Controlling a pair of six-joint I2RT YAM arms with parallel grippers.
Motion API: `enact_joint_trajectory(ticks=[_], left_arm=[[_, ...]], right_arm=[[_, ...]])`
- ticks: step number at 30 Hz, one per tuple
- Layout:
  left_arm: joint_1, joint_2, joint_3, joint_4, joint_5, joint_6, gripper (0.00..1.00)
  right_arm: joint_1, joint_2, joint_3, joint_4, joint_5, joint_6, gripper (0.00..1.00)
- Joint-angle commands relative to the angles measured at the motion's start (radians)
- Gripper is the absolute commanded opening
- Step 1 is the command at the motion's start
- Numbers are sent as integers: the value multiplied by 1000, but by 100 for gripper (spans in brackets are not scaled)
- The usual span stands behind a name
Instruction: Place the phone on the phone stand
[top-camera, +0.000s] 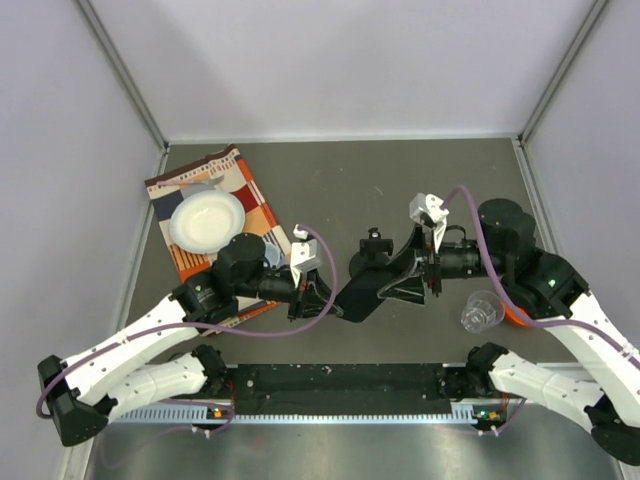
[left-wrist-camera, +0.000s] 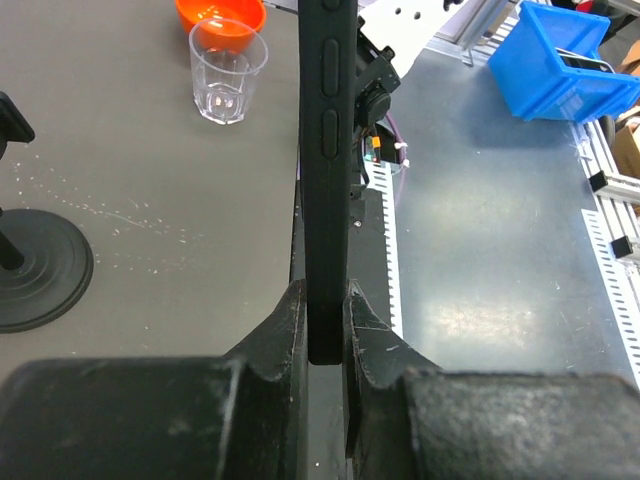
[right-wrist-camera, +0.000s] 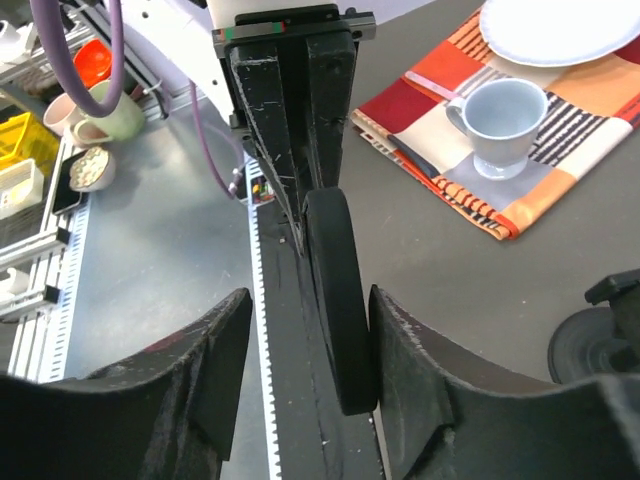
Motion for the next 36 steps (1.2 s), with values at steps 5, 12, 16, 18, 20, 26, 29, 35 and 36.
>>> enact_joint_trajectory(ticks=[5,12,16,18,20,26,29,35,36], left_arm=[[-1,-21,46,92,55,32,0],[-3,-10,49,103,109,33,0],[-3,6,60,82,117,50,0],[-3,10,62,75,120,50,0],[-3,18,62,75,127,49,0],[-3,33,92,36,5,38,38],[-3,15,94,31,-144,-6,51],[-1,-19,59,65,-590,-143,65],[-1,-2,63,56,-615,-141,65]], right_arm=[[-12,32,-2,93,-152,-4,37],[-12,67,-21,104,-264,-41,31],[-12,62,-32,104,-291,-55,26],[-12,61,-44,106,-315,-64,17],[-12,61,-56,104,-340,-79,9],[-12,3,-110,103,-198,-95,0],[-12,-98,-148,78,10,-89,0],[-12,-440,-216,-22,718,0,0],[-13,-486,-226,-25,860,13,0]])
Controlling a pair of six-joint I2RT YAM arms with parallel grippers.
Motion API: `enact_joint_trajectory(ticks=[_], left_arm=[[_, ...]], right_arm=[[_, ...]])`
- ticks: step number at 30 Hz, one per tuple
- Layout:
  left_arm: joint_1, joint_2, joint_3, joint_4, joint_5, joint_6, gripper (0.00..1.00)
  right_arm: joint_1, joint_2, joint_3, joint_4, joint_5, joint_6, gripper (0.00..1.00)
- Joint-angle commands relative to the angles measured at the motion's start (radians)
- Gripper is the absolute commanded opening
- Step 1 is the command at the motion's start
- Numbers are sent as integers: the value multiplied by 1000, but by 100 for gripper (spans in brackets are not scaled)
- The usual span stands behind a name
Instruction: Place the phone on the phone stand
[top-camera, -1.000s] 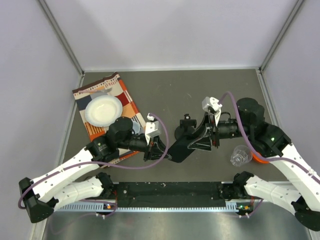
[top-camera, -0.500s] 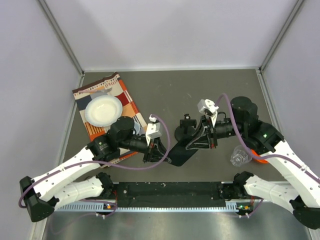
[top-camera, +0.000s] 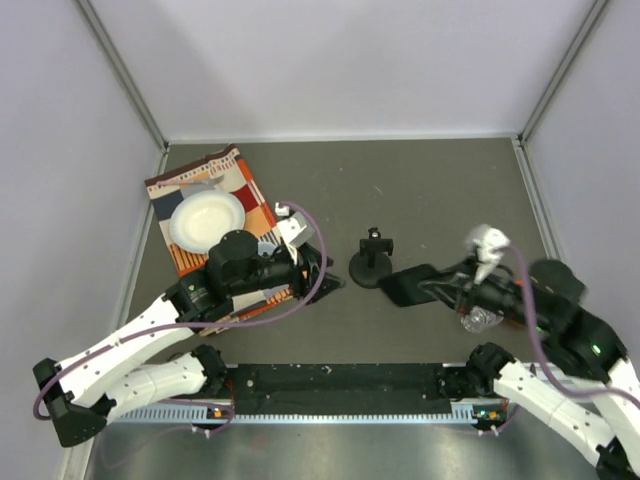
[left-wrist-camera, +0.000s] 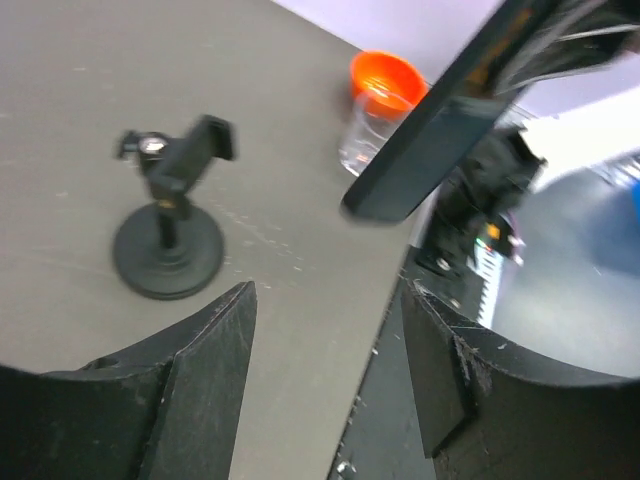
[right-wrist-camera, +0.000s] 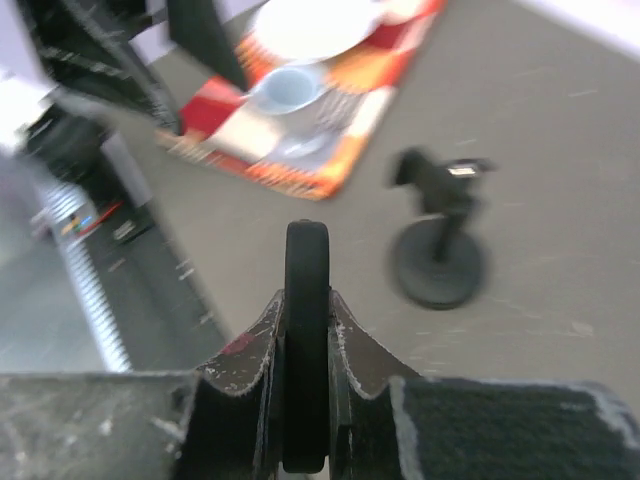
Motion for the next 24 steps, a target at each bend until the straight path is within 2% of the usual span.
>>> enact_joint_trajectory(ticks=[1,3,8,15,19,22,23,24], left_arm=[[2,53,31,55,-301,-60,63],[0,138,59,44,-298,-66,61],[-1,278,105,111,-351,-104,61],[-6,468,154,188,-383,-51,61],[-6,525,171,260,-298,-35,58],[-8,561,183,303,-287,-34,57],[-8,570,188,306,-288,-32,55],[-8,587,200,306,-290,-23,47]], right_arm=[[0,-234,-26,13,590,74,0],[2,-330,-30,9,665,76,0],[0,-384,15,-27,706,81,0],[0,-358,39,-30,591,68,0],[2,-312,47,-36,511,45,0],[2,-272,47,-36,404,30,0],[0,-262,47,-36,352,27,0],[0,-253,47,-36,325,24,0]])
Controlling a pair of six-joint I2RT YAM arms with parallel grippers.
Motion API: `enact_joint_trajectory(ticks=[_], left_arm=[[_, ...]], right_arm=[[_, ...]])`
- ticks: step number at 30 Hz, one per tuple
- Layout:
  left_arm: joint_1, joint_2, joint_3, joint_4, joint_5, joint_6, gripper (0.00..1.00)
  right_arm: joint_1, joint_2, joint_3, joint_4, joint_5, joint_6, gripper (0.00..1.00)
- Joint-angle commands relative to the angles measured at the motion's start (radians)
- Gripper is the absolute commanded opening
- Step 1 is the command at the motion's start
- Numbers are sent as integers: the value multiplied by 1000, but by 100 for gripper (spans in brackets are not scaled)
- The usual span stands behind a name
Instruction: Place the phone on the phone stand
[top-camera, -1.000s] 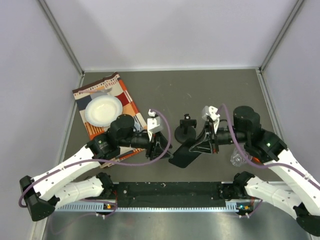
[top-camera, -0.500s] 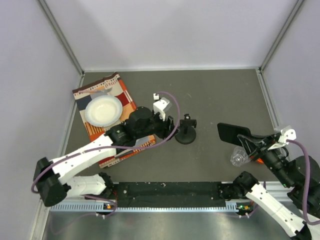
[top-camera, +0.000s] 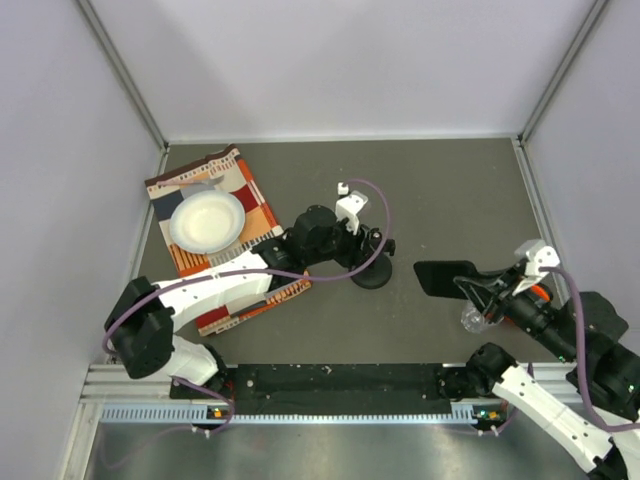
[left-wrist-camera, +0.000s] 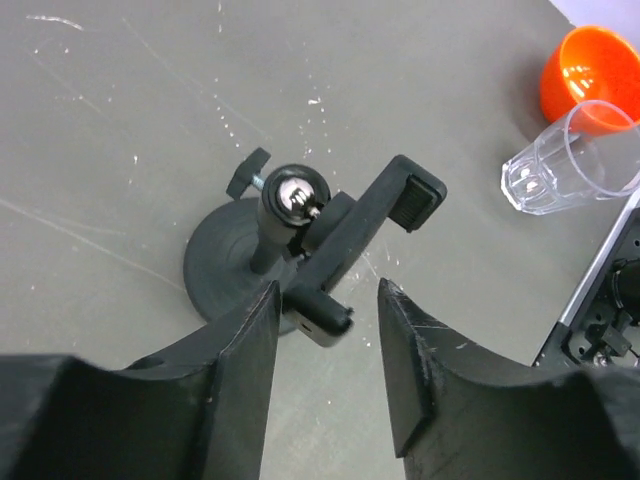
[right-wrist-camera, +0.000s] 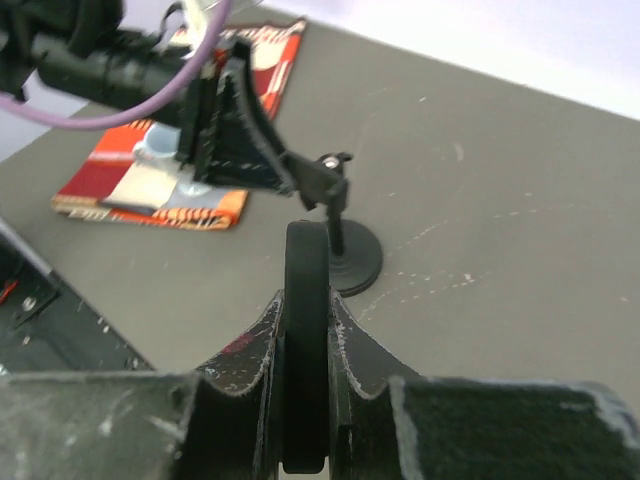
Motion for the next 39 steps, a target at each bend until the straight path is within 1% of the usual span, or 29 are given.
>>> enact_joint_trajectory(ticks=[1,3,4,6,7,10,11,12,13,14,16,17,19,20,23,24,26,27,28,29,30,31,33,34,35,36,37,38,39], left_arm=[[-4,42,73,98,34,34,40],[-2,64,100,59,51,66,25],[-2,67,110,43,70,80,11],[-2,62,122,5,90,133,2],[-2,56,124,-24,109,153,0],[1,18,116,-99,139,248,0],[7,6,119,-130,192,323,0],[8,4,128,-161,209,354,0],[8,1,137,-231,217,380,0],[10,1,159,-257,235,423,0],[10,-2,174,-303,272,451,0],[15,-5,182,-310,324,477,0],[16,-1,196,-334,344,509,0],[16,8,215,-366,338,524,0],[31,24,222,-377,295,529,0],[38,27,216,-368,297,525,1],[56,31,191,-336,297,490,17],[61,31,188,-316,283,463,27],[65,31,190,-308,257,434,42],[77,22,200,-308,274,398,50],[81,12,203,-314,286,378,61],[81,-5,202,-311,291,355,76],[81,-68,170,-287,295,276,78],[79,-94,150,-243,295,265,77],[79,-146,94,-213,292,203,76],[78,-172,67,-187,271,175,75],[78,-194,40,-147,249,143,74],[73,-227,-2,-139,216,96,69],[68,-241,-17,-136,185,78,66]], right_arm=[[2,59,53,79,-190,-26,0],[3,79,56,79,-241,-33,0],[2,84,59,78,-254,-40,0],[2,107,62,76,-303,-50,0],[0,117,67,75,-319,-62,0],[2,167,68,72,-394,-92,0],[2,179,68,72,-447,-92,0],[2,217,65,72,-484,-133,0],[0,235,64,72,-521,-144,0],[0,261,62,73,-597,-158,0],[0,338,67,73,-650,-188,0],[0,360,68,72,-670,-197,0],[0,409,76,73,-670,-210,0],[-3,417,78,72,-672,-210,0],[0,414,79,73,-687,-207,0],[3,405,75,72,-683,-195,0],[0,375,67,72,-672,-182,0],[0,366,59,72,-670,-166,0],[0,355,58,72,-666,-158,0],[2,336,55,69,-664,-150,0],[0,326,53,67,-663,-135,0],[0,317,55,62,-661,-129,0],[0,293,53,53,-653,-112,0],[0,285,52,50,-650,-106,0],[0,279,52,50,-644,-104,0],[3,268,49,46,-635,-102,0],[0,266,49,44,-618,-77,0],[0,262,47,42,-610,-72,0],[0,259,47,39,-601,-69,0]])
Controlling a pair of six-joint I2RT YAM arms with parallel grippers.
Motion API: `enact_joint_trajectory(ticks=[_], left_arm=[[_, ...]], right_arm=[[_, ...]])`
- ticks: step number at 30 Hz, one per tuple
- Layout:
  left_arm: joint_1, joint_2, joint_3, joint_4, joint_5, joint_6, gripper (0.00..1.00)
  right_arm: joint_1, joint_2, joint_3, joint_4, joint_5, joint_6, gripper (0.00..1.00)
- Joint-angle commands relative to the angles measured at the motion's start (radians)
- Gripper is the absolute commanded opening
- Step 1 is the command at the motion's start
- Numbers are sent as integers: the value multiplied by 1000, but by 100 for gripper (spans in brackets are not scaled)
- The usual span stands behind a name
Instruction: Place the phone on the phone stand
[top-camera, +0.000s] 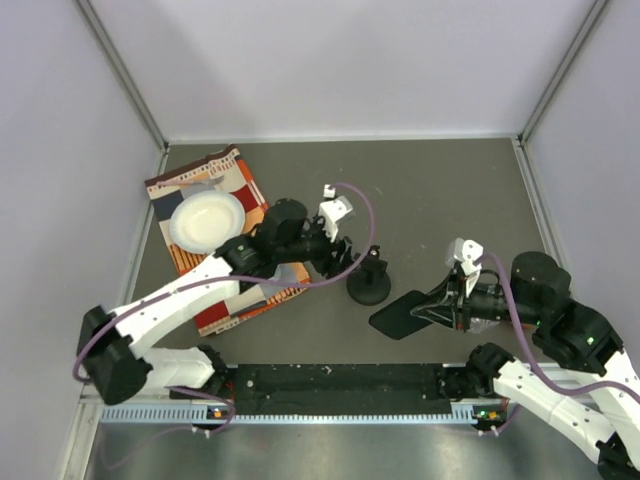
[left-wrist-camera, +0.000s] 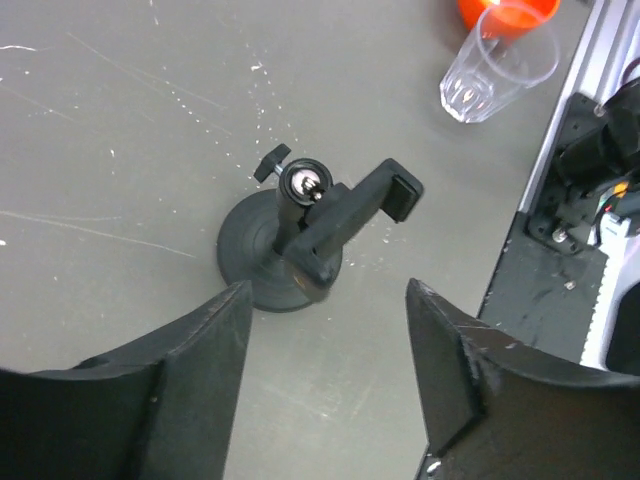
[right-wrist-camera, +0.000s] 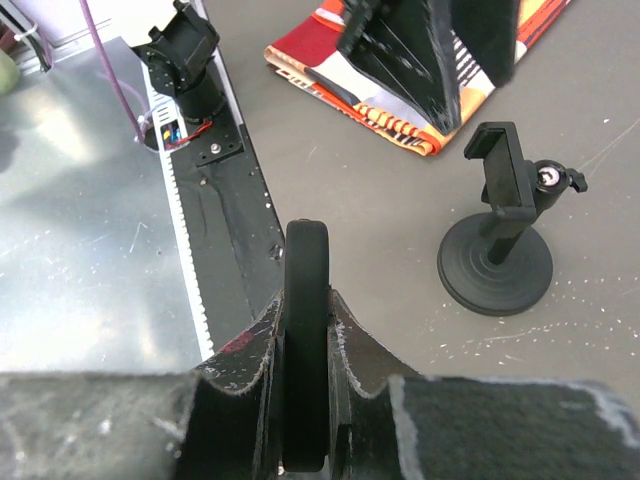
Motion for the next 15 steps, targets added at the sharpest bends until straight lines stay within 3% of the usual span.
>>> enact_joint_trajectory(ticks=[1,8,9,12,15], left_arm=[[-22,-122,-90,128,-113,-171,66],[-134,-127,-128,134,-388,-277,66],[-141,-119,-127,135,-403,-279,64],[-167,-94,-119,143,-445,-283,46],[-183,-80,-118,152,-489,-283,43]], right_arm=[[0,-22,34,50,43,53,0],[0,-16,66,44,122,64,0],[0,-13,78,39,135,61,0],[0,3,93,22,190,56,0],[-1,9,100,16,221,52,0]])
